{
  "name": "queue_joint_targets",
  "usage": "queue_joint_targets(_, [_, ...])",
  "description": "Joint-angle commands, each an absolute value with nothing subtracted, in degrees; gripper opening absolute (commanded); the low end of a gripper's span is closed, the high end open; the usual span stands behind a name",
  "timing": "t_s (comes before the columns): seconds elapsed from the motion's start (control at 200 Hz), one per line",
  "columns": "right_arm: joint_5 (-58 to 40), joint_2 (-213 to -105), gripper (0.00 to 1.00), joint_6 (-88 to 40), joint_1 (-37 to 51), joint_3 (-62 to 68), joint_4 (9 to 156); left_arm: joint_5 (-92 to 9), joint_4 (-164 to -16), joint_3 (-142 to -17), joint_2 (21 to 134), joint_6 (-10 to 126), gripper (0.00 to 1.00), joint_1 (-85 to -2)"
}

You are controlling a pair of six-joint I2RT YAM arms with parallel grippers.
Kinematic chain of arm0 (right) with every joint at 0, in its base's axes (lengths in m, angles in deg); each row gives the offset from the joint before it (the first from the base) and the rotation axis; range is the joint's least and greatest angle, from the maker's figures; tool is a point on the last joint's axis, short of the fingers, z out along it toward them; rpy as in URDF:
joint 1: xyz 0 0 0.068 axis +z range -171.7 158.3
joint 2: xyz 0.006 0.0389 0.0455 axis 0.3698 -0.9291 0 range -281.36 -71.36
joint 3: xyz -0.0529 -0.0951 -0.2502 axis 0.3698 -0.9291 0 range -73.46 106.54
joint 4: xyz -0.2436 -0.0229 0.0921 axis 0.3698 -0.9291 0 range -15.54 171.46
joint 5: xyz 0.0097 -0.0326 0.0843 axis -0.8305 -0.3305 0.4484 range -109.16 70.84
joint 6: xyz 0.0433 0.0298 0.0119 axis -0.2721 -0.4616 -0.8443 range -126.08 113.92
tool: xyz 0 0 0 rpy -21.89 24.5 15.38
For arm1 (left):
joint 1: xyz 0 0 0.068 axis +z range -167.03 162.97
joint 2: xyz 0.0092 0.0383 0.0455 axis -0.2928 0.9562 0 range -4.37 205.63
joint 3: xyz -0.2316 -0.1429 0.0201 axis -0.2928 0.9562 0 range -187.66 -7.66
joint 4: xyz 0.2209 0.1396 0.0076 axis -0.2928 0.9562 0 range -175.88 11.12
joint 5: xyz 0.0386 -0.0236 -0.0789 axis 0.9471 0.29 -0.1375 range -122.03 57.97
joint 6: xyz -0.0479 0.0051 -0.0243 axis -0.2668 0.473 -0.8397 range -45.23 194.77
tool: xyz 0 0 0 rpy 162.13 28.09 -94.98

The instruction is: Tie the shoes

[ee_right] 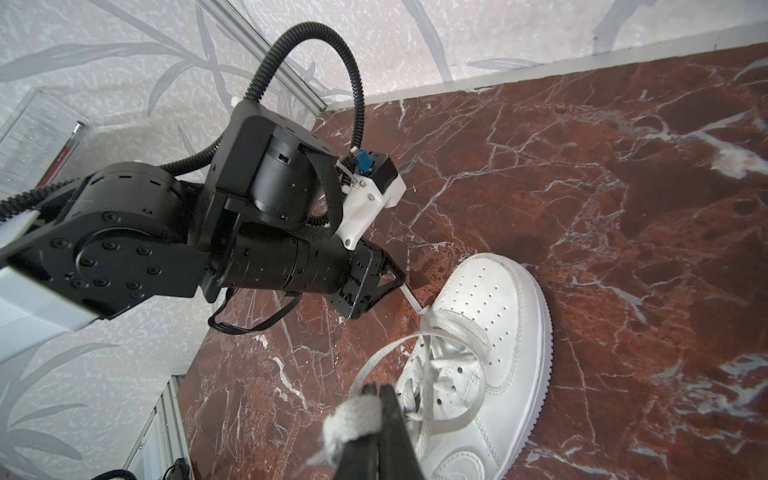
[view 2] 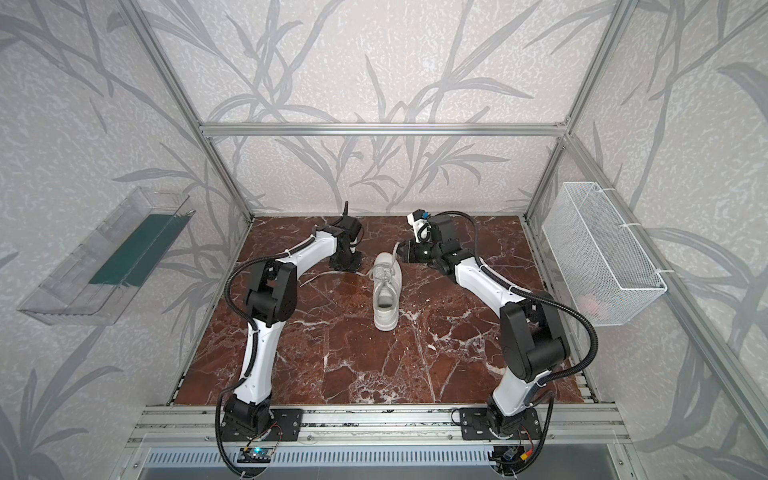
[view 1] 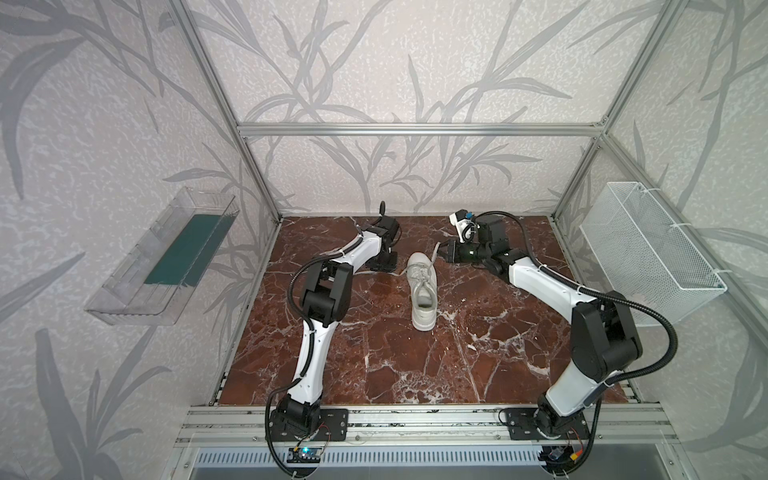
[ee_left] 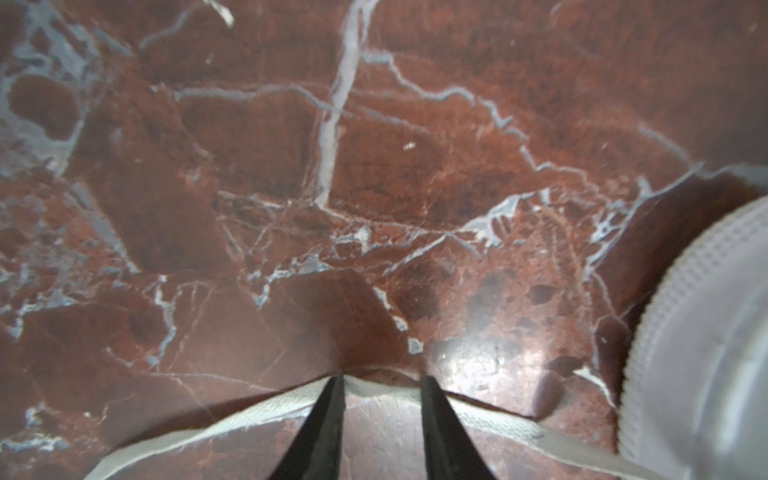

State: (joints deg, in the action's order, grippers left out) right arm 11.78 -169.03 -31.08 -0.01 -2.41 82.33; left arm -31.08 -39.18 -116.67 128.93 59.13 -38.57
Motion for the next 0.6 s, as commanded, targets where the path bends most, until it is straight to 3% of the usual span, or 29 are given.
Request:
queue_joint_targets(0.0, [12.2,-167.0,0.0,-30.6,-0.2,-3.1,82.1,-29.2,-37.9,-115.4,129.8,58.2,0.3,-39.1])
queue_joint_targets(0.24, [12.3,-166.8,0.0,-30.8,-0.2,-3.5,82.3,-27.2,-37.4,-115.2,131.5,58.4,0.29,-39.4])
queue_joint_targets(0.595, [12.4,-166.4,0.0,-30.9,-0.2,-3.9,82.5,-30.5,-33.7,-119.8,133.7,59.6,0.05,-39.4])
